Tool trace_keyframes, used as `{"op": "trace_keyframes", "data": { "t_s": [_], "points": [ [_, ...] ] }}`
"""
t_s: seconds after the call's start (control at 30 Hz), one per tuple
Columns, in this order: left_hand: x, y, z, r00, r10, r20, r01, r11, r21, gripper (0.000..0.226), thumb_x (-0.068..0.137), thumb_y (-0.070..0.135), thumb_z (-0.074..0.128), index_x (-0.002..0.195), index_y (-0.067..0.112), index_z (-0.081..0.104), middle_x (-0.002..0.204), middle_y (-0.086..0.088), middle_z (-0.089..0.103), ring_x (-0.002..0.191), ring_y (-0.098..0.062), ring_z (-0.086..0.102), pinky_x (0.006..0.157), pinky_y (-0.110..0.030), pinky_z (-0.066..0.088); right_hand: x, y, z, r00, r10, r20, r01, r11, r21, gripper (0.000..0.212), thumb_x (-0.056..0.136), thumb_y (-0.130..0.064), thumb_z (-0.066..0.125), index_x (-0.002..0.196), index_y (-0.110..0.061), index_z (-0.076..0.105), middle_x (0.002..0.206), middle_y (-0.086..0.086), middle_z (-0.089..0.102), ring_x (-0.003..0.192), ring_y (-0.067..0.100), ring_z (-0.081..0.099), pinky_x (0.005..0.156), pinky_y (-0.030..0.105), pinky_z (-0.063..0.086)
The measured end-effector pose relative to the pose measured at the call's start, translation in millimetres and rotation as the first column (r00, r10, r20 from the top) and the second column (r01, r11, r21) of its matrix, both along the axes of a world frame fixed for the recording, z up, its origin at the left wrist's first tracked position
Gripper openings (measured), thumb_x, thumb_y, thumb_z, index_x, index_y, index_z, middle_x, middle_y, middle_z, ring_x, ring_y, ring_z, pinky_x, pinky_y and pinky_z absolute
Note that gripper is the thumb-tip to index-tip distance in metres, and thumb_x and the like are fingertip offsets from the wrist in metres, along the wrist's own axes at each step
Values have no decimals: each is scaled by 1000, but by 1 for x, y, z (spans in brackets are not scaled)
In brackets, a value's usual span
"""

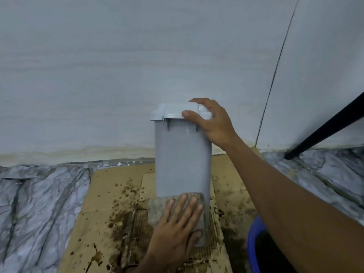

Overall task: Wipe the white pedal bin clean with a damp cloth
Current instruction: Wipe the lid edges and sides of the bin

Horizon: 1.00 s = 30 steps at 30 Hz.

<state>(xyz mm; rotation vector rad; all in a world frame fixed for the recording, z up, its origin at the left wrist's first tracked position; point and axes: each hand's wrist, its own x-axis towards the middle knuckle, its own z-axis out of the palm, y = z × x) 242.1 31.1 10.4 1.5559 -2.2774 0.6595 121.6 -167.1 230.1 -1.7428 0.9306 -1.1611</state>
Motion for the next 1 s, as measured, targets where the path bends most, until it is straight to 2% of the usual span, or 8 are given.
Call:
{"op": "trace_keyframes", "data": {
  "t_s": [0.13,0.27,0.33,0.5,0.63,0.77,0.9,1.0],
  "points": [
    [11,-15,25,998,-54,29,53,998,28,67,107,50,31,164,17,17,171,-7,12,158,-28,13,125,-50,15,4,0,1,1000,2,10,-3,1000,13,38,74,-51,83,107,-38,70,118,-11,62,99,-11,57,75,3,42],
    [3,-65,86,970,132,-204,-148,987,-63,71,105,48,38,162,11,20,170,-15,12,158,-34,11,127,-55,13,7,-2,1,1000,-9,-1,9,1000,-3,39,72,-54,82,106,-39,70,117,-11,62,102,-7,59,82,11,44],
    [-6,-71,95,951,182,-250,-205,977,-67,71,105,48,37,162,9,20,170,-16,12,158,-34,9,127,-56,11,5,-2,1,1000,-4,4,4,1000,2,42,70,-59,81,106,-40,70,117,-11,62,102,-6,59,83,14,46],
    [-17,-37,41,983,116,-142,-120,993,-19,72,105,48,37,163,10,16,171,-14,12,157,-34,12,128,-52,8,1,-3,0,1000,-5,-3,5,1000,12,40,72,-56,81,106,-39,70,118,-12,62,101,-9,58,76,4,42],
    [-13,12,-21,1000,20,-11,-20,998,62,69,106,46,33,163,13,15,172,-9,10,158,-31,12,124,-50,16,2,-2,0,1000,2,-2,-2,1000,23,37,74,-54,82,106,-40,69,117,-14,62,99,-11,58,76,5,42],
    [0,16,-21,999,-39,33,36,995,97,66,107,47,29,164,16,14,172,-6,9,158,-27,11,126,-45,12,2,0,1,1000,11,-1,-11,1000,27,37,74,-54,81,106,-39,69,118,-13,62,99,-12,57,77,6,42],
    [5,-26,38,990,99,-102,-96,995,29,67,108,49,23,164,15,7,172,-11,4,158,-30,10,128,-47,4,6,0,2,1000,2,3,-2,999,32,39,72,-55,82,106,-39,70,118,-14,62,104,-9,58,84,15,44],
    [1,-51,69,956,147,-255,-161,986,-35,67,108,47,28,163,11,14,170,-16,12,158,-34,11,128,-51,6,7,0,3,1000,-2,-3,2,1000,27,40,71,-56,82,105,-40,70,118,-13,62,105,-6,58,88,18,47]
  ]
}}
